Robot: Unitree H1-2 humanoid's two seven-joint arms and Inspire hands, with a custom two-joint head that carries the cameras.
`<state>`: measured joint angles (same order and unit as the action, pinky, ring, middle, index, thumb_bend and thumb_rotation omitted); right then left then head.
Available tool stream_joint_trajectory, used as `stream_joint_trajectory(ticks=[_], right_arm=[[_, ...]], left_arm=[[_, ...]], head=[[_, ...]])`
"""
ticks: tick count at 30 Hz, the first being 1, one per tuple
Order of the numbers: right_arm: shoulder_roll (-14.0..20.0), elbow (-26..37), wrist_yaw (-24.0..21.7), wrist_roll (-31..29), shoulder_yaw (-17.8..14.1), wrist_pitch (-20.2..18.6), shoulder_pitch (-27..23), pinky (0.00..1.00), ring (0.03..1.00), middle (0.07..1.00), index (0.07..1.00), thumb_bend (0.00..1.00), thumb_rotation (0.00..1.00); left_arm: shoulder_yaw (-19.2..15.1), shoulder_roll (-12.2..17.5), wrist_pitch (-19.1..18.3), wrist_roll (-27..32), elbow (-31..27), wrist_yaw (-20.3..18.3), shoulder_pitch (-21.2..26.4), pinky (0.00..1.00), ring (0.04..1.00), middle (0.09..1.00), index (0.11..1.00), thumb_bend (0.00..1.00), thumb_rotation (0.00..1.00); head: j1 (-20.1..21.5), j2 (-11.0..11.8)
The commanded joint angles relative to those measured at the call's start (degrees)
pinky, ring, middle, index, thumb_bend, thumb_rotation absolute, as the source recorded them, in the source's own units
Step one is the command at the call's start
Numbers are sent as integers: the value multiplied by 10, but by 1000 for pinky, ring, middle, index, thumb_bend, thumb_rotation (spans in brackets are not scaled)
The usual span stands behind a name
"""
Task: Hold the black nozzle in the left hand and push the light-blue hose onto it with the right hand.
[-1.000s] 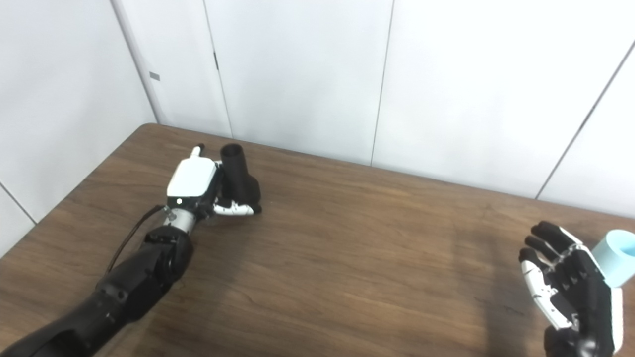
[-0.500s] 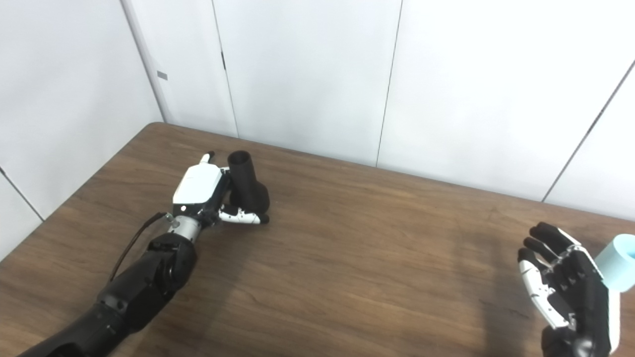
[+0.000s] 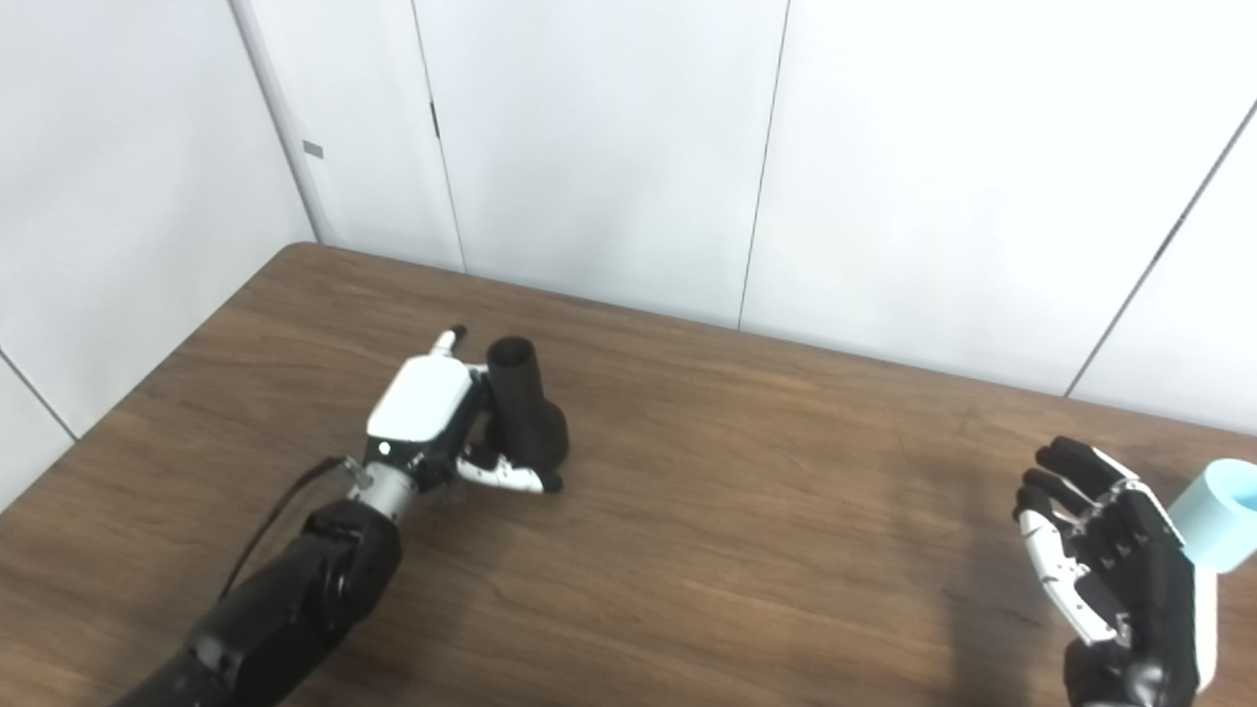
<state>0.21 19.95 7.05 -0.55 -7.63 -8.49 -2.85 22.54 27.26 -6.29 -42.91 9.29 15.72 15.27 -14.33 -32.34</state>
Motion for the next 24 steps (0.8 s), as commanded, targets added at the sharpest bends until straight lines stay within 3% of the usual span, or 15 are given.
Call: stream_joint_trajectory(ticks=[1,9,14,16,20,24], right_arm=[[1,29,-1,-4,-3,16,-12,513,658,675,633,42,0],[3,73,-2,9,4,-7,0,516,669,684,634,24,0],[8,83,-1,0,-6,-18,13,590,718,725,677,117,0],[15,63,0,-4,-18,7,20,675,763,761,717,144,0],[25,43,0,-10,-37,39,28,649,731,736,699,223,0],[27,48,6,0,-45,65,30,630,710,716,688,280,85]], left_arm=[[37,-22,22,-9,-15,-53,-24,983,514,483,483,525,0],[51,-26,45,-19,-56,-75,-44,975,537,456,509,522,0],[59,-23,67,-22,-75,-78,-59,951,528,469,496,523,0],[61,-22,86,-21,-80,-73,-64,937,516,483,481,524,0],[63,-20,115,-16,-92,-82,-69,918,519,489,475,524,0],[60,-20,126,-12,-106,-100,-73,927,527,495,468,524,0]], head=[[4,-2],[40,-8],[77,-19],[100,-25],[134,-32],[159,-38]])
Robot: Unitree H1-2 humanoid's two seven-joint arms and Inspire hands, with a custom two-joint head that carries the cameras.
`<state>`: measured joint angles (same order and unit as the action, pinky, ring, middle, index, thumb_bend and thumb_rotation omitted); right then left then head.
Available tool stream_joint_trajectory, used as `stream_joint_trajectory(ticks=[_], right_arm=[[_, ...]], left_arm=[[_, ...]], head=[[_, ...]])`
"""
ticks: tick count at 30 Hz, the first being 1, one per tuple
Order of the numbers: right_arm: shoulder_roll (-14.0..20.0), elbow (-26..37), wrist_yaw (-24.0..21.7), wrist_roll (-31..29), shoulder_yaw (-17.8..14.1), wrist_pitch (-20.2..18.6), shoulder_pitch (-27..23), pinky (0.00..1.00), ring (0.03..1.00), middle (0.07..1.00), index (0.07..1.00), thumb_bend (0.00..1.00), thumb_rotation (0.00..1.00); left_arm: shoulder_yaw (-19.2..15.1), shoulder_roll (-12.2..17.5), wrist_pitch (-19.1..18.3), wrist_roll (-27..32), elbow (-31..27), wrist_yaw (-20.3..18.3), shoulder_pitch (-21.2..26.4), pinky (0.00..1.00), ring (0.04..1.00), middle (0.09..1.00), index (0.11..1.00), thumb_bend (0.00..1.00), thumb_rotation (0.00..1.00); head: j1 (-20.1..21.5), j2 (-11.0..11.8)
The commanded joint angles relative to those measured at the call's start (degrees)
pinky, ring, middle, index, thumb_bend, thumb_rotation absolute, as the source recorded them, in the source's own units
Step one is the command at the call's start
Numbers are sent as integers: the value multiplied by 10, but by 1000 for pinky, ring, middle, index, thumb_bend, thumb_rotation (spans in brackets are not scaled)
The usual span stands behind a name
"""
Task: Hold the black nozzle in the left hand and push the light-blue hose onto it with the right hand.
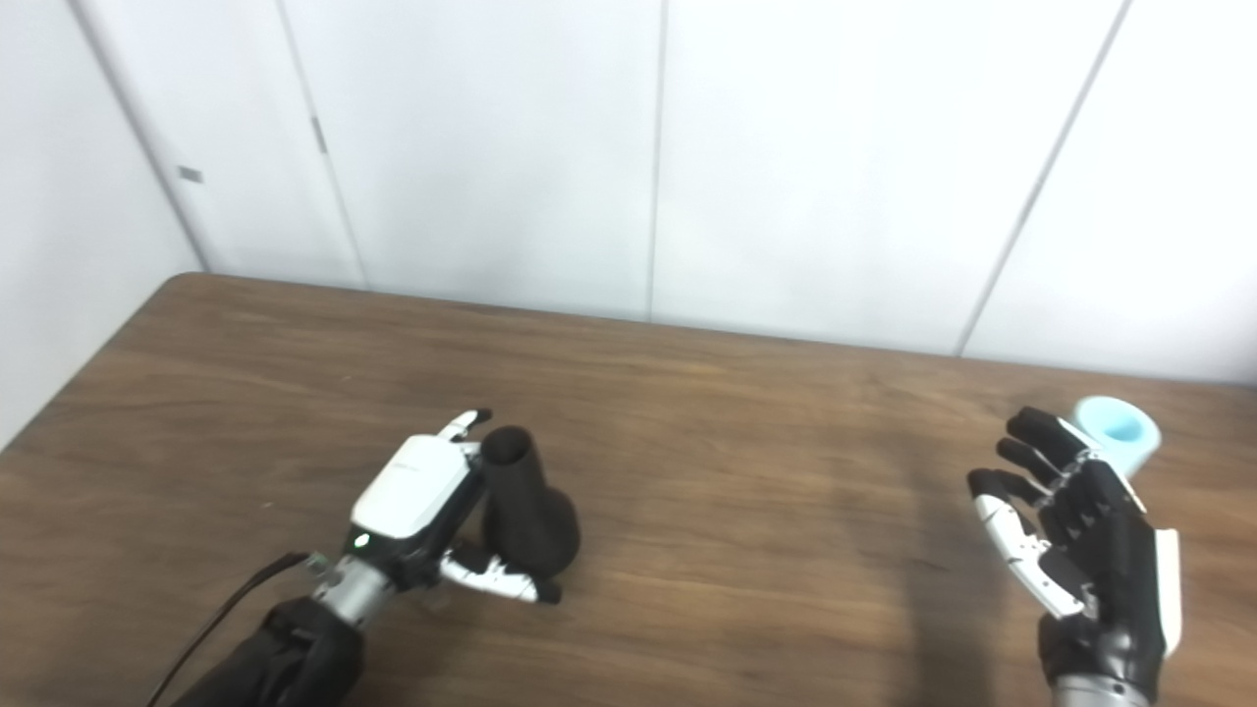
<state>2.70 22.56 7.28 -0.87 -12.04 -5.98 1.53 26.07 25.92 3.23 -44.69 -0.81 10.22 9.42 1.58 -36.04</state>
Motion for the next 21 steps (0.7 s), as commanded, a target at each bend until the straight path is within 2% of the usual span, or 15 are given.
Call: stream_joint_trajectory(ticks=[1,4,5,9,10,13,17,21], right_arm=[[2,24,4,4,-2,45,-14,626,707,713,688,282,98],[11,26,16,32,-11,66,-21,565,659,670,654,306,163],[17,28,19,49,-14,71,-23,555,651,662,643,323,216],[40,45,24,99,-23,87,-29,552,658,666,640,359,337],[46,57,28,128,-26,80,-32,551,656,662,637,368,353],[72,83,30,205,-34,59,-39,511,638,653,631,311,303],[98,111,13,243,-45,17,-50,483,620,682,663,475,243],[108,152,-13,281,-46,-55,-75,476,621,683,656,629,217]], left_arm=[[24,-7,34,9,-6,-49,-15,933,528,496,468,524,0],[22,-9,53,12,-1,-49,-13,937,525,494,470,524,0],[22,-10,58,10,0,-49,-13,936,523,493,471,524,0],[26,-7,82,-2,5,-49,-10,930,520,485,480,524,0],[29,-5,86,-12,6,-50,-9,928,519,484,482,524,0],[34,-2,96,-31,7,-53,-7,898,519,487,478,524,0],[39,0,101,-38,10,-63,-5,919,522,489,476,524,0],[40,1,117,-33,23,-66,-1,957,525,486,481,524,0]], head=[[10,-3],[27,-5],[31,-6],[41,-10],[48,-11],[61,-13],[89,-12],[122,-12]])
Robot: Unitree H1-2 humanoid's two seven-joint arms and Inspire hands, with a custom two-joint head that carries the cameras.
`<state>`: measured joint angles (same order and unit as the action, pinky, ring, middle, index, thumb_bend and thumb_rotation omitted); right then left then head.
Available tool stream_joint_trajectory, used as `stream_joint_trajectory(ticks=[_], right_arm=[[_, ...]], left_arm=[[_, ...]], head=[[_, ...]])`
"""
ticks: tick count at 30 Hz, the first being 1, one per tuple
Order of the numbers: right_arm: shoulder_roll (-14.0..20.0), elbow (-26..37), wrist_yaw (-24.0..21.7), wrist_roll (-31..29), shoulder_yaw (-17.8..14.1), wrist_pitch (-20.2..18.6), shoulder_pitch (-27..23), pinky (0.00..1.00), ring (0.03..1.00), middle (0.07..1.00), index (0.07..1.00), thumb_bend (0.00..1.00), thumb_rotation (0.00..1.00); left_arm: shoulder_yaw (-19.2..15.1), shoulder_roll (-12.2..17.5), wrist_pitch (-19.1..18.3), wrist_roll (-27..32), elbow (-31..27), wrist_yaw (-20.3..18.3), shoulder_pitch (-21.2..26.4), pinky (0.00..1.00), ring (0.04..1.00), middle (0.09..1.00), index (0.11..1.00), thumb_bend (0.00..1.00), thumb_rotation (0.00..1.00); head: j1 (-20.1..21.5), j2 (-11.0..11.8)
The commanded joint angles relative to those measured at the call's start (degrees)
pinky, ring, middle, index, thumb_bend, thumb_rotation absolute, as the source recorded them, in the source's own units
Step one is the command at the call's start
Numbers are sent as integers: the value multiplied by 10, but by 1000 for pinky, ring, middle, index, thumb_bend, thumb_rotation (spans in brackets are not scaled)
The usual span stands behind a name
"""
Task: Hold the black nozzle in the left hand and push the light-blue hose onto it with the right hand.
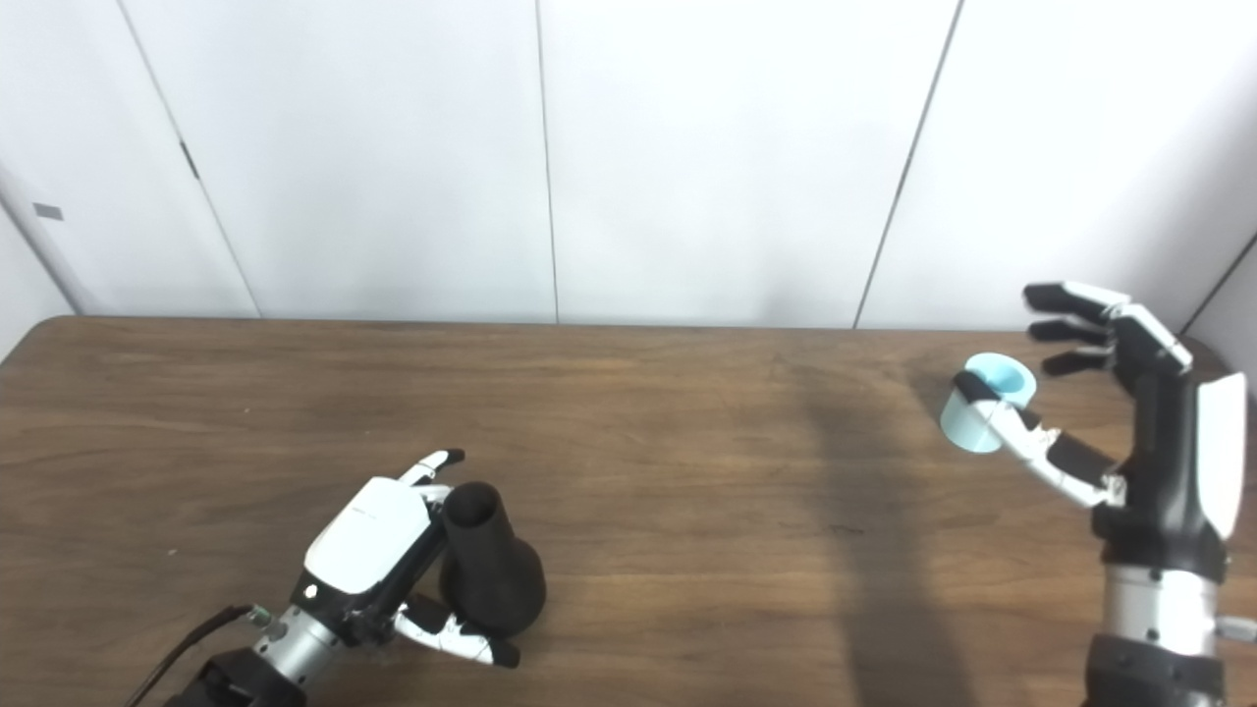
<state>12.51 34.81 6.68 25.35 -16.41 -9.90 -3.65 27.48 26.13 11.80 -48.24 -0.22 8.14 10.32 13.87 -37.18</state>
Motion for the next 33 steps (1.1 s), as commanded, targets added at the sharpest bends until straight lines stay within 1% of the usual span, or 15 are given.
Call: stream_joint_trajectory(ticks=[1,3,4,6,7,8,9,11,15,20,23,27,29,31,33], right_arm=[[14,39,-17,40,1,-35,-31,465,615,676,652,663,235],[26,54,-45,83,8,-74,-43,462,619,672,653,743,255],[39,60,-67,102,13,-90,-49,489,644,688,659,777,215],[78,63,-118,138,22,-114,-62,555,715,749,691,853,79],[90,63,-133,149,25,-121,-66,578,735,768,705,888,40],[114,58,-159,162,27,-133,-75,592,747,780,713,910,16],[138,54,-186,175,28,-146,-84,616,763,799,734,954,30],[170,43,-232,196,25,-164,-101,637,779,826,765,988,116],[209,-1,-318,214,7,-170,-143,620,793,861,800,1000,169],[242,-59,-400,218,1,-170,-176,603,786,879,828,1000,208],[259,-94,-431,226,11,-170,-196,621,784,852,827,1000,176],[282,-152,-456,240,28,-170,-224,634,796,855,831,1000,174],[285,-171,-483,263,34,-170,-240,654,828,884,846,1000,204],[283,-184,-508,282,39,-170,-253,623,817,879,858,999,232],[277,-192,-534,298,42,-170,-264,642,835,885,859,991,214]], left_arm=[[28,0,32,1,19,-49,-8,956,526,484,483,524,0],[30,2,37,-1,24,-53,-5,958,533,485,484,524,0],[31,2,39,-3,27,-51,-4,951,533,484,484,524,0],[32,-1,47,-6,37,-45,-3,936,531,483,486,524,0],[31,-2,51,-7,41,-43,-3,933,530,480,489,524,0],[31,-3,55,-9,45,-40,-2,931,530,479,491,523,0],[32,-4,58,-12,48,-39,0,924,529,477,494,523,0],[34,-6,62,-16,52,-39,1,919,530,475,496,523,0],[37,-8,68,-23,59,-35,4,914,530,477,493,524,0],[46,-4,72,-36,62,-36,9,925,533,467,507,522,0],[47,-2,79,-36,65,-32,9,921,531,474,498,523,0],[44,-1,83,-34,68,-31,9,908,532,472,500,523,0],[43,0,88,-34,72,-26,9,904,532,473,499,523,0],[42,0,93,-34,77,-21,9,902,532,476,495,524,0],[43,0,97,-39,82,-16,10,906,533,476,494,524,0]], head=[[3,-1],[13,-2],[15,-2],[18,-1],[19,-1],[20,0],[21,0],[23,1],[31,2],[52,7],[64,9],[75,9],[80,10],[83,11],[87,12]])
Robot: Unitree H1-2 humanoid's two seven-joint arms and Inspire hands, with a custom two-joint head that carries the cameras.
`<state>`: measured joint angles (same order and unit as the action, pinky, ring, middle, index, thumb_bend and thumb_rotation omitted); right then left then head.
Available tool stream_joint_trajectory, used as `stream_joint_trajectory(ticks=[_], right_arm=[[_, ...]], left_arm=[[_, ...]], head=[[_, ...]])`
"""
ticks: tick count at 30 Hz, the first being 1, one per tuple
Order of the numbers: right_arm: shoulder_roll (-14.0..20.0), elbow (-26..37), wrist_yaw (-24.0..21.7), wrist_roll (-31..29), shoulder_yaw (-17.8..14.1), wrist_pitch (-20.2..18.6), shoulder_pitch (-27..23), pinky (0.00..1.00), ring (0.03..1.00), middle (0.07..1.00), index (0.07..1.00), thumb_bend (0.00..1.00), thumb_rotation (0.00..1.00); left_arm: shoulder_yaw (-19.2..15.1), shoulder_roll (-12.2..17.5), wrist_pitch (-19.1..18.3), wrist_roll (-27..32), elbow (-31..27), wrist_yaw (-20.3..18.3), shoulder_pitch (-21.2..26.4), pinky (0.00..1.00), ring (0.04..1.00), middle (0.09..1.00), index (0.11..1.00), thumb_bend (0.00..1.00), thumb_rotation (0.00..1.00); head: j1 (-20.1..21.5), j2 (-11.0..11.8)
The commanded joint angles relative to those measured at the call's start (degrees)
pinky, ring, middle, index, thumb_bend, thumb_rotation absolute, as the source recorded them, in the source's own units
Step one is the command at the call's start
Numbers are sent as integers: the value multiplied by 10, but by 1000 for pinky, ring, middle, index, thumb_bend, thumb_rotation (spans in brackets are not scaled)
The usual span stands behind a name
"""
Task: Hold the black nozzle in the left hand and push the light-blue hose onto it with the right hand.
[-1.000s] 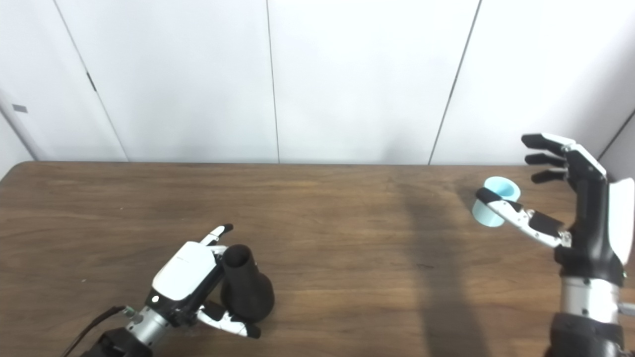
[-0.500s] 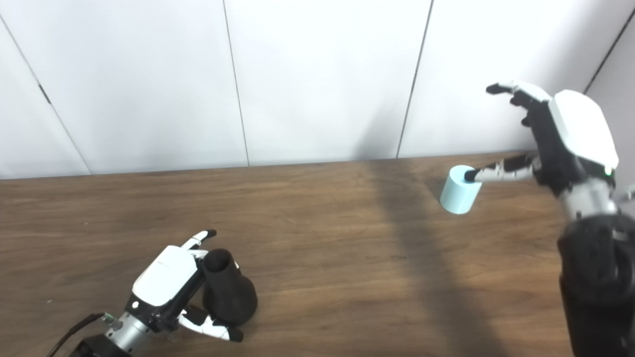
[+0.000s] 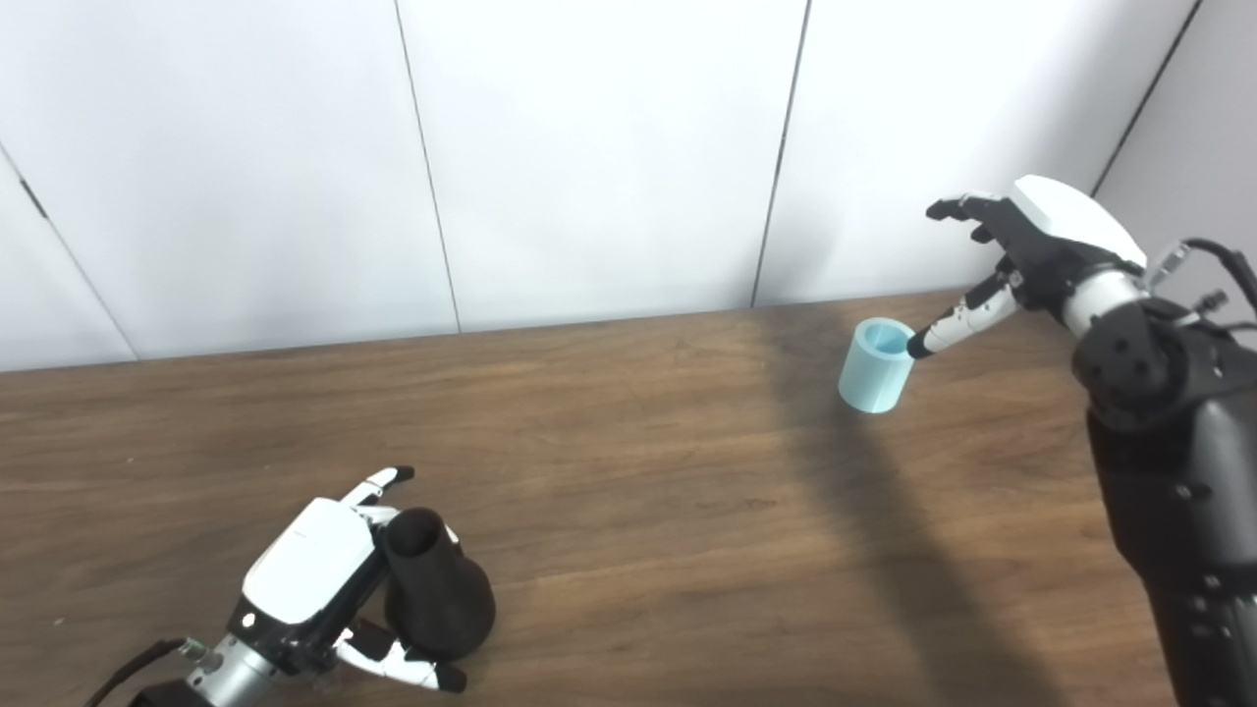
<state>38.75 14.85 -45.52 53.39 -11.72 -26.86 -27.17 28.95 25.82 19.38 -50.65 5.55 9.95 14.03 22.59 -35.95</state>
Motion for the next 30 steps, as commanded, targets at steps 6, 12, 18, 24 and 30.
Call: stream_joint_trajectory(ticks=[6,12,18,24,30], right_arm=[[-2,-22,-42,54,14,0,-52,609,828,892,865,989,194],[-27,-39,-40,71,16,0,-54,583,810,875,874,973,196],[-36,-65,-31,71,24,0,-53,616,828,890,872,955,158],[-29,-95,16,53,49,1,-47,576,782,867,867,966,171],[-38,-131,155,1,24,14,-22,561,754,850,893,988,176]], left_arm=[[33,3,36,-27,39,-13,-25,921,533,474,498,523,0],[43,3,40,-38,51,-2,-23,941,533,473,501,523,0],[45,5,40,-39,53,4,-23,934,537,474,500,523,0],[44,7,43,-34,55,9,-27,927,532,476,496,524,0],[44,11,41,-36,51,8,-29,937,533,476,497,524,0]], head=[[13,0],[20,1],[25,2],[26,1],[29,-1]])
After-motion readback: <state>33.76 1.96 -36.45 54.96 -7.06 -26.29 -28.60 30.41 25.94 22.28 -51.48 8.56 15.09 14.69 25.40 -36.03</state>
